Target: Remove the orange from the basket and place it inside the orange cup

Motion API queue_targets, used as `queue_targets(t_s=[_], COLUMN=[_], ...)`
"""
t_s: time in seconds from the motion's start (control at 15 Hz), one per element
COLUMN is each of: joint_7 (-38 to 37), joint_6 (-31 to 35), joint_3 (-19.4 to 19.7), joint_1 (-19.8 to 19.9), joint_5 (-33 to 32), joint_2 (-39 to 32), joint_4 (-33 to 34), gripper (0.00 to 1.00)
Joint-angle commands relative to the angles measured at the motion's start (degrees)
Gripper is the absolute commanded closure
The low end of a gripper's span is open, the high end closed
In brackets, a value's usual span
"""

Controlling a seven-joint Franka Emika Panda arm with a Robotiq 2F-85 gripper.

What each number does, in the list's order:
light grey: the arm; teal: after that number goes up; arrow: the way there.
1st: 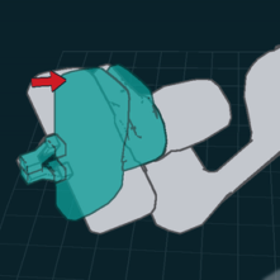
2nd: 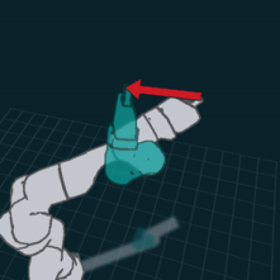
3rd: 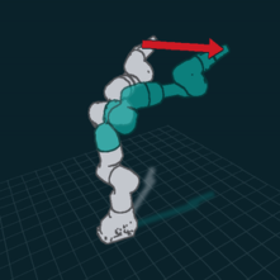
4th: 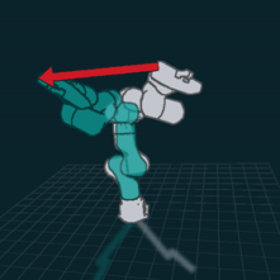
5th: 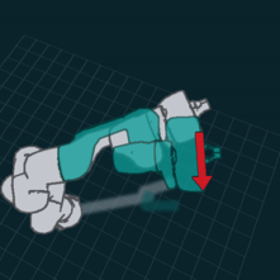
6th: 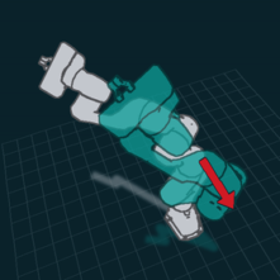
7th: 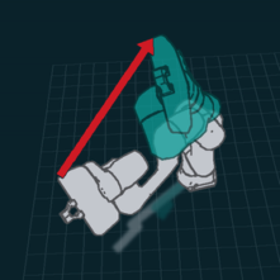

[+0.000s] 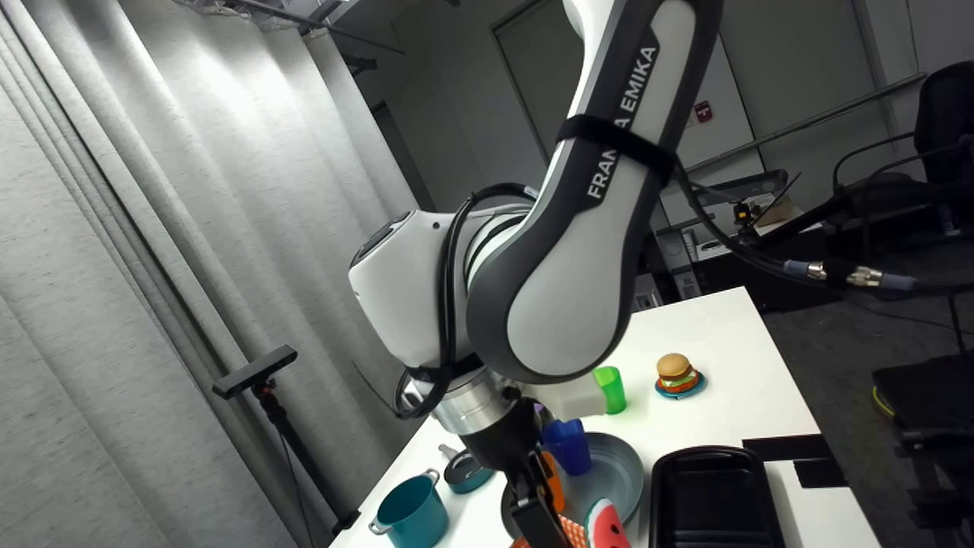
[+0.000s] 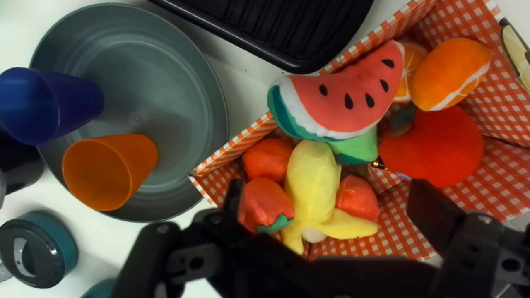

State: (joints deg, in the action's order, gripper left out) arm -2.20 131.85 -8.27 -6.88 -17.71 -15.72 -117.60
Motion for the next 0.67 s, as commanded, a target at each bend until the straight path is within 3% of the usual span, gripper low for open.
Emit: queue_targets(t_s=[0.0,0.6], joint_7=[0.3,-1.3], joint_6=[0.0,1.0], joint_3=[1.1,1.3], joint_1=[-1.1,-1.4], joint_5=[0.4,0.1], joint_2=[0.1,-0.9], joint_4=[0.1,0.1], gripper=[0.00,0.00])
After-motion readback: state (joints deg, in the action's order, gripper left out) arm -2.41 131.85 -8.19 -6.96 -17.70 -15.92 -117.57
